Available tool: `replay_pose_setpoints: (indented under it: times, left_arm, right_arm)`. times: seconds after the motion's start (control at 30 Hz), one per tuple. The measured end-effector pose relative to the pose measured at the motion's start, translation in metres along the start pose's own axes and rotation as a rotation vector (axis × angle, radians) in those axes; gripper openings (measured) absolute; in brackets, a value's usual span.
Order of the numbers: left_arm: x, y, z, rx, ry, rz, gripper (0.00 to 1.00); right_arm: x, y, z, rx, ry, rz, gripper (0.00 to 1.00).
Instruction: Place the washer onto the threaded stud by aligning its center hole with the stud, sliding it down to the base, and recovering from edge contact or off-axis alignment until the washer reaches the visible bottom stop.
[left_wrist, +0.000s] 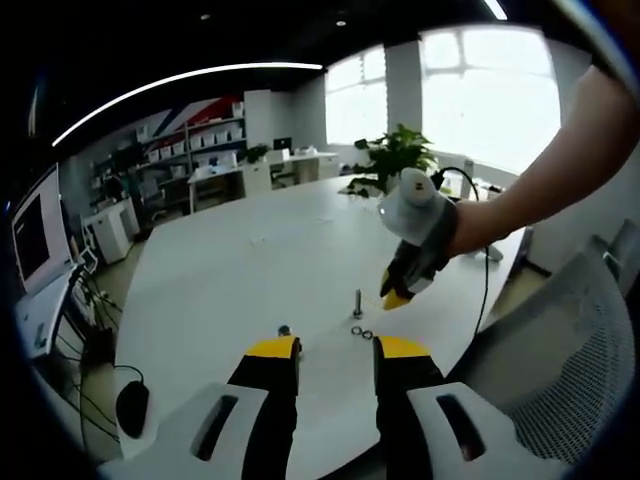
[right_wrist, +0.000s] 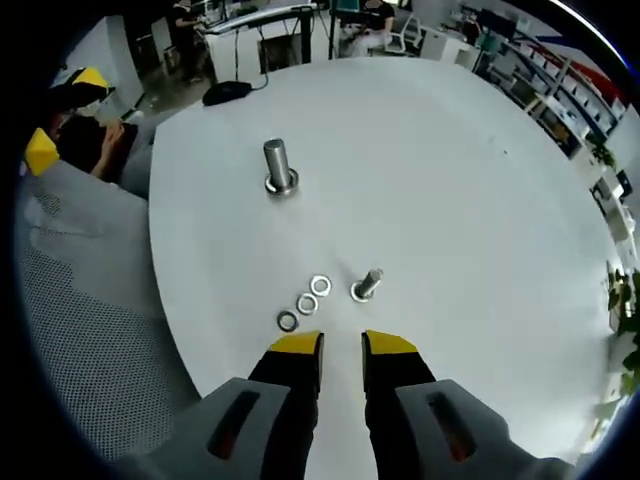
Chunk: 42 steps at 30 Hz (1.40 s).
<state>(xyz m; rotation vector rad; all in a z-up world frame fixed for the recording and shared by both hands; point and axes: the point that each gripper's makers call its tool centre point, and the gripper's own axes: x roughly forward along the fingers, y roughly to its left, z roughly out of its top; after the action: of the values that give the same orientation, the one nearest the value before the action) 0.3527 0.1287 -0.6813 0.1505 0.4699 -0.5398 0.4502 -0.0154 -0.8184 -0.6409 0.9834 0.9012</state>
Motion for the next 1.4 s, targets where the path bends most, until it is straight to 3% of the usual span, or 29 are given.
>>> replay_pose_setpoints:
  times: [0.5, 0.8, 1.4]
  left_arm:
    - [-0.001, -0.001, 0.002, 0.002, -0.011, -0.006, 0.28]
    - [-0.001, -0.001, 0.002, 0.006, -0.009, -0.003, 0.28]
    - [0.0, -0.001, -0.002, 0.009, 0.006, -0.001, 0.28]
  right_arm:
    - [0.007, 0.024, -0.006, -0.013, 0.029, 0.034, 0.19]
    - [0.015, 0.034, -0.001, -0.006, 0.023, 0.055, 0.2]
    - [0.038, 0.046, -0.013, 0.008, 0.063, 0.097, 0.23]
